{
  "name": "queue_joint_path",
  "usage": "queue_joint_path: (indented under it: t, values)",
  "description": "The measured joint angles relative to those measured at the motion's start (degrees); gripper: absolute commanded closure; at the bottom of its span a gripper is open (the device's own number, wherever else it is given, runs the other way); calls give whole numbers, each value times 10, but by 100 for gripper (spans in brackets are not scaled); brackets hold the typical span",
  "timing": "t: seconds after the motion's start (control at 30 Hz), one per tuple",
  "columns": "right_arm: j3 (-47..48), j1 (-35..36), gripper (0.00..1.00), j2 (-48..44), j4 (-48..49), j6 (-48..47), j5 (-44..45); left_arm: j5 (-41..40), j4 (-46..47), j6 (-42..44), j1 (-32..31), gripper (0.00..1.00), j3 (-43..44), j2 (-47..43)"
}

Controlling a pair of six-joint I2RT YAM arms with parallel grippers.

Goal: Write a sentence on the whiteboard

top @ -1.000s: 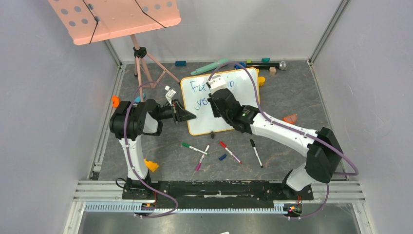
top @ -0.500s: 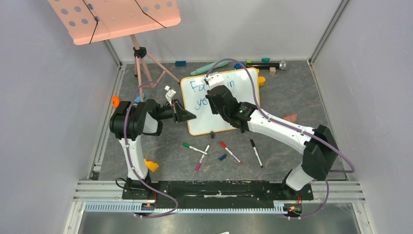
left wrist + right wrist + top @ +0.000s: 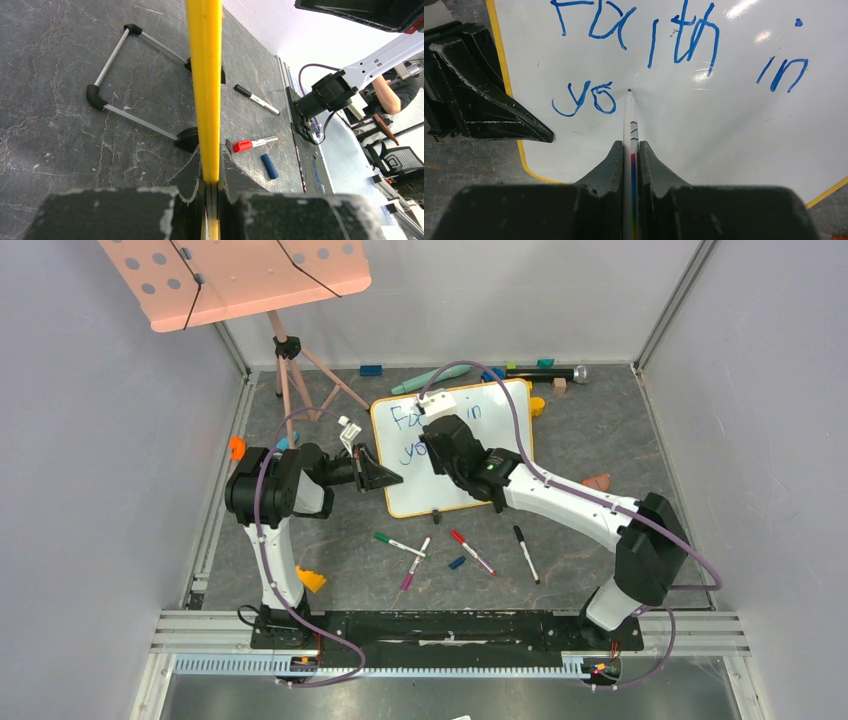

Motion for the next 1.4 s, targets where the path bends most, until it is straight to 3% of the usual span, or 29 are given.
queue_joint_path:
  t: [1.4]
  values:
    - [-31, -5, 100, -11, -12, 9, 11, -1, -1, 0, 0, 98, 0, 0]
